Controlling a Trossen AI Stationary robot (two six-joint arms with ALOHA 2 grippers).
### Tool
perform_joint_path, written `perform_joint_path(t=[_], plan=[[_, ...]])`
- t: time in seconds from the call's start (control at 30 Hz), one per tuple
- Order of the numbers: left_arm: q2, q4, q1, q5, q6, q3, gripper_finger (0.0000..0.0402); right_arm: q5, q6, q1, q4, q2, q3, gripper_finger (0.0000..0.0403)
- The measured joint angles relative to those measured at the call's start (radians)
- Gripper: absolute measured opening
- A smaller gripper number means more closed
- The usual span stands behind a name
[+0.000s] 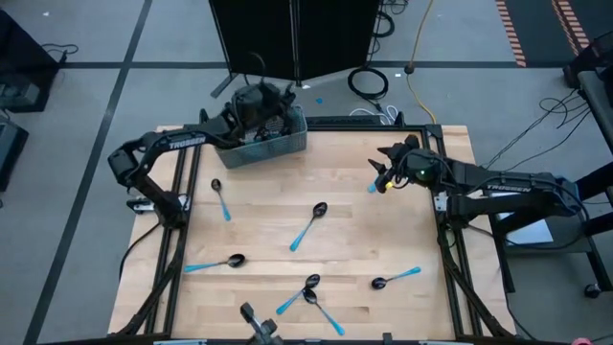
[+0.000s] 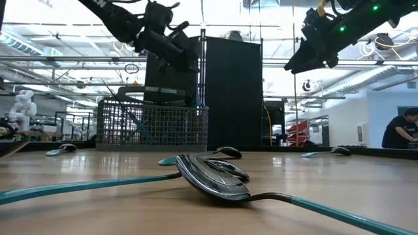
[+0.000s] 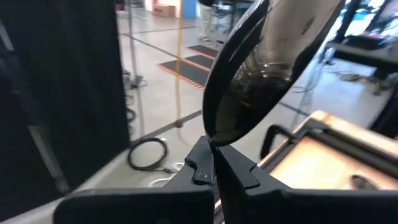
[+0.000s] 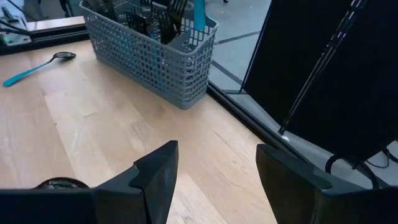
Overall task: Sort silverware
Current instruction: Put the blue spoon into the silverware basket
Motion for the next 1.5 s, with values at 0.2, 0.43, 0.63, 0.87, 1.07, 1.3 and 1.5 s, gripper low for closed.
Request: perform_joint_path(t=[0.2, 0.43, 0.63, 0.87, 1.07, 1.3, 1.5], plan=[[0.056, -0.122, 0.086, 0.139, -0.024, 0.105, 0.0000, 0.000, 0.014, -0.017, 0.002, 0.000, 0.000, 0.0210], [0.110, -0.232, 0.130, 0.230, -0.025, 0.165, 0.0000, 0.000, 0.037, -0.020, -0.001, 0.000, 0.000, 0.0210], [0.124, -0.241, 0.139, 0.261, -0.051, 0.164, 0.0000, 0.000, 0.037, -0.020, -0.005, 0.000, 0.000, 0.0210], [0.124, -0.258, 0.135, 0.327, -0.077, 0.164, 0.0000, 0.000, 0.037, -0.020, -0.006, 0.001, 0.000, 0.0210], [0.124, -0.303, 0.135, 0.326, -0.077, 0.164, 0.0000, 0.000, 0.037, -0.020, -0.006, 0.001, 0.000, 0.0210], [0.124, -0.307, 0.135, 0.326, -0.078, 0.164, 0.0000, 0.000, 0.052, -0.019, -0.006, 0.001, 0.000, 0.0210], [0.124, -0.311, 0.135, 0.322, -0.077, 0.164, 0.0030, 0.000, 0.056, -0.019, -0.006, 0.001, 0.000, 0.0210]])
